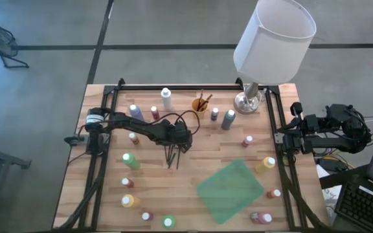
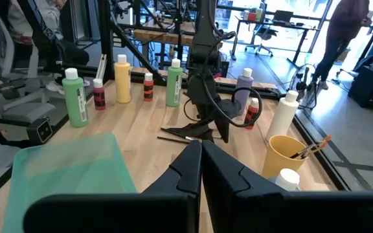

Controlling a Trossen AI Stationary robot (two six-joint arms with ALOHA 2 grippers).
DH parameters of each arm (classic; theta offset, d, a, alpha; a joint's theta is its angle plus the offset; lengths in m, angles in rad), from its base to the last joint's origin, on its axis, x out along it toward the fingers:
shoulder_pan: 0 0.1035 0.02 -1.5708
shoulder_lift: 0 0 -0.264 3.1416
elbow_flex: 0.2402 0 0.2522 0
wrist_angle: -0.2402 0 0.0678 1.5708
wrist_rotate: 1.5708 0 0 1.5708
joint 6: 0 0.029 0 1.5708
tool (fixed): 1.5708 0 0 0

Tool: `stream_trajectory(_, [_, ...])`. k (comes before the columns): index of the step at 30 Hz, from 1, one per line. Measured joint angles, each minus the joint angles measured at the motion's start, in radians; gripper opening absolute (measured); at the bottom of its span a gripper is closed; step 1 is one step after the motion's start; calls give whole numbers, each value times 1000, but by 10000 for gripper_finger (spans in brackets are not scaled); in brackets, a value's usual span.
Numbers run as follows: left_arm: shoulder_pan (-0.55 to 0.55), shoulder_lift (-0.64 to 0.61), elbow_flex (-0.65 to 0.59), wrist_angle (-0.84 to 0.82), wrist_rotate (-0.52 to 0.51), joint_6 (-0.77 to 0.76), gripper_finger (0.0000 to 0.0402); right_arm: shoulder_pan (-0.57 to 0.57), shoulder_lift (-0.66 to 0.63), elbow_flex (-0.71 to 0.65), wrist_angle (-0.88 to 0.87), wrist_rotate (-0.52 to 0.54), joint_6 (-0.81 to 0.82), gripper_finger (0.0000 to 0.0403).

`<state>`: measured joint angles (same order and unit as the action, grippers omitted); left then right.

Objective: Pick & Place Paint Supplies
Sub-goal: Put the gold paintbrush into the yellow cup

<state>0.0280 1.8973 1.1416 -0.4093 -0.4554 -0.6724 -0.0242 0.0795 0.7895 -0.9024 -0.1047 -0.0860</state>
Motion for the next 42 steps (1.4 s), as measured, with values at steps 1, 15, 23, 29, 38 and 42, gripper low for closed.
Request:
stream_trajectory(1, [0, 0, 0, 0, 0, 0, 238, 0, 0, 0, 0, 0, 0, 8])
stream_trajectory(15, [0, 0, -2, 26, 28, -2, 145, 0, 0, 0, 0, 0, 0, 8])
stream_trajectory(23, [0, 0, -2, 31, 38, 7, 91, 0, 0, 0, 0, 0, 0, 8])
stream_trajectory(29, [0, 0, -2, 36, 49, 11, 53, 0, 0, 0, 0, 0, 0, 8])
stream_trajectory(38, [0, 1, -3, 43, 49, 25, 6, 0, 0, 0, 0, 0, 0, 8])
stream_trajectory(42, [0, 1, -3, 50, 47, 36, 5, 0, 0, 0, 0, 0, 0, 8])
